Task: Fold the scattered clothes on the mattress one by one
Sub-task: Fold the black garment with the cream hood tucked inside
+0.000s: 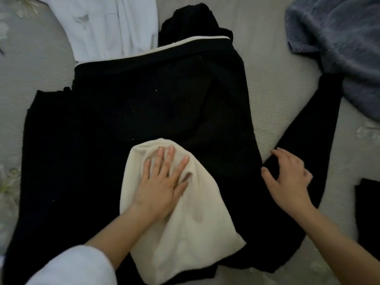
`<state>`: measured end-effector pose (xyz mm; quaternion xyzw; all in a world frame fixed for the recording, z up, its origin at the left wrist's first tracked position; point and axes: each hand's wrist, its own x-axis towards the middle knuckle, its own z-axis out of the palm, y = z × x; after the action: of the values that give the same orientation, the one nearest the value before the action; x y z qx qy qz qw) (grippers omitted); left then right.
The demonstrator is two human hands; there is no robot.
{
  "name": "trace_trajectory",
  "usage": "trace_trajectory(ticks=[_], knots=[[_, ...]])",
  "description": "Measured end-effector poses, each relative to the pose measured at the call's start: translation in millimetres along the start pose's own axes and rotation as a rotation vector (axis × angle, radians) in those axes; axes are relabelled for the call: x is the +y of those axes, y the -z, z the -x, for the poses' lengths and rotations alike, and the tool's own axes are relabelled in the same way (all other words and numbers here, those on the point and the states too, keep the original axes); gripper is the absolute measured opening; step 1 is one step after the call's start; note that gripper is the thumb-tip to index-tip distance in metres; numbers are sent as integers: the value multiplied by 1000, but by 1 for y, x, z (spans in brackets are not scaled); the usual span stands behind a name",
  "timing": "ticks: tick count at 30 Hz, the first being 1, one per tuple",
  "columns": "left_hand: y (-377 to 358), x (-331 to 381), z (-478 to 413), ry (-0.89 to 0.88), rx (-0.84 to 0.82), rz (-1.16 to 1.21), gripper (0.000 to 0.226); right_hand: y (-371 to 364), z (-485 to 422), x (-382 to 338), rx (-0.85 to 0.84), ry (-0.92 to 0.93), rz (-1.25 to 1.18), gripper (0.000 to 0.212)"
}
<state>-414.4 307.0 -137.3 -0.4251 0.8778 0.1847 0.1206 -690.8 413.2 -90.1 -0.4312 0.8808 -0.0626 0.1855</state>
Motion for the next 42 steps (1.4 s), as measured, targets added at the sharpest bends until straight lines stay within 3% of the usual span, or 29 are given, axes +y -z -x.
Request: trace_trajectory(ticks=[4,7,9,11,13,18,22,25,28,32,38,42], knots=[[5,32,-20,116,-242,155,74,13,-6,35,59,-71,-40,48],[13,62,-12,176,-240,347,74,25,-16,73,117,-247,-184,47],[8,88,1,160,-237,369,79,31,-26,98,161,-441,-408,50],[-9,115,13,161,-296,282,88,35,-37,115,177,-692,-722,48],[-28,132,17,206,-325,191,93,32,-47,127,139,-830,-894,47],[-34,140,8,296,-352,82,92,31,-69,123,117,-726,-894,55],[-32,142,8,305,-381,53,92,55,-76,125,-18,-727,-1373,39],[-30,145,9,313,-386,48,92,69,-59,152,125,-682,-1616,42],[-28,145,8,318,-392,51,93,68,-20,186,276,-787,-1556,31],[-29,147,8,321,-386,50,95,58,-2,194,60,-867,-1537,35],[-35,144,7,322,-372,43,93,97,-35,158,163,-747,-1657,29],[-36,141,8,297,-348,70,95,128,-43,117,351,-552,-1502,42]])
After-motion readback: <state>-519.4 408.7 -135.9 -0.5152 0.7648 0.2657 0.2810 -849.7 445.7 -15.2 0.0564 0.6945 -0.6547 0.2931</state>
